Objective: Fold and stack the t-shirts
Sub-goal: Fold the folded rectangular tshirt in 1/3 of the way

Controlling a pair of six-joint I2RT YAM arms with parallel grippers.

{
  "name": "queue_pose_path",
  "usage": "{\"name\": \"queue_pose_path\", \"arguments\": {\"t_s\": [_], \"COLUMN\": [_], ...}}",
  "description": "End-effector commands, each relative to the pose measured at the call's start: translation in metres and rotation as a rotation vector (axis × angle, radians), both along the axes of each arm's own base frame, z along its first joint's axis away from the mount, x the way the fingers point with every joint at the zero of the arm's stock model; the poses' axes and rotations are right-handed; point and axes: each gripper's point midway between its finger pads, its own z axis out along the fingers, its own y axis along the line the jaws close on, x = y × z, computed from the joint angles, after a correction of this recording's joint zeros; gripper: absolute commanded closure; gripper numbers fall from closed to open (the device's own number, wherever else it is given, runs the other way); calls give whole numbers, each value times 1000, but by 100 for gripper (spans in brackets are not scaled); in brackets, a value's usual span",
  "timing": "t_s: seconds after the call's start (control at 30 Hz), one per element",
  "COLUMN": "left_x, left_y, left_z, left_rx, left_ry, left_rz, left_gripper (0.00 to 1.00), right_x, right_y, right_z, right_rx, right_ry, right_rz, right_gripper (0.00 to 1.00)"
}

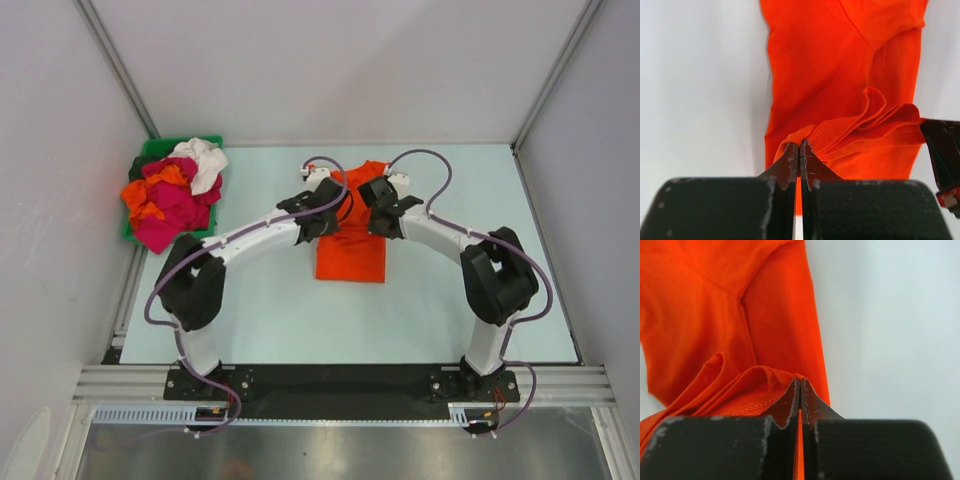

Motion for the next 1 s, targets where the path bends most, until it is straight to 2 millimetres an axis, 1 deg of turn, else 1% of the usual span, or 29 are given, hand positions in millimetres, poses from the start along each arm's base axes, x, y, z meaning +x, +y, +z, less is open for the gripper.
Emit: {"name": "queue_pose_path", "arguments": {"t_s": [0.0, 0.03, 0.07, 0.1, 0.13, 0.17, 0.2, 0.23, 0.3, 0.37, 0.43, 0.47, 0.5, 0.53, 0.57, 0.63, 0.73, 0.77, 0.83, 0.87, 0.9, 0.93, 0.97], "left_x": [38, 43, 52, 58, 62, 67, 72, 75, 82, 89, 93, 94, 96, 96, 97, 98, 99, 100, 102, 104, 106, 109, 110], "left_y": [-8, -10, -12, -7, -6, -6, -4, -4, -7, -9, -8, -10, -11, -11, -12, -11, -10, -10, -8, -5, -4, -3, 2], "left_z": [14, 1, 5, 1, 0, -5, -5, -4, -6, -11, -18, -18, -25, -29, -32, -41, -49, -49, -53, -52, -51, -47, -45], "left_rx": [-29, -23, -36, -37, -41, -44, -49, -49, -55, -61, -62, -66, -60, -58, -59, -58, -54, -52, -53, -49, -49, -48, -43], "left_ry": [-37, -12, -18, -6, -4, 1, 0, -3, -4, 5, 20, 19, 32, 40, 45, 64, 79, 78, 90, 90, 88, 79, 76], "left_rz": [-23, -31, -21, -5, 6, 10, 20, 19, 15, 12, 15, 11, 6, 0, -2, 3, 5, 6, 12, 19, 27, 31, 44], "left_gripper": [100, 100, 100, 100, 100, 100, 100, 100, 100, 100, 100, 100, 100, 100, 99, 99, 95, 91, 87, 80, 77, 70, 64], "right_x": [35, 39, 43, 49, 51, 54, 58, 59, 63, 67, 70, 71, 72, 74, 75, 76, 80, 81, 83, 84, 85, 86, 86], "right_y": [1, 2, 0, 1, 1, 1, 2, 2, 2, 4, 5, 5, 6, 7, 7, 6, 5, 6, 4, 2, 1, -2, -3], "right_z": [9, 9, 9, 11, 5, 4, 5, -1, -3, -9, -14, -20, -22, -23, -28, -30, -29, -27, -25, -25, -20, -18, -15], "right_rx": [19, 20, 17, 24, 17, 16, 18, 13, 12, 13, 13, 10, 12, 14, 10, 8, 3, 0, -1, -4, -10, -15, -16], "right_ry": [-48, -52, -54, -61, -51, -52, -57, -46, -47, -39, -33, -22, -19, -22, -11, -10, -18, -20, -26, -26, -34, -39, -45], "right_rz": [-11, -14, -21, -23, -25, -27, -28, -28, -29, -28, -31, -32, -33, -33, -32, -34, -34, -28, -34, -42, -47, -57, -62], "right_gripper": [100, 100, 100, 100, 100, 100, 100, 100, 100, 100, 100, 100, 100, 100, 100, 100, 100, 100, 100, 100, 100, 99, 91]}}
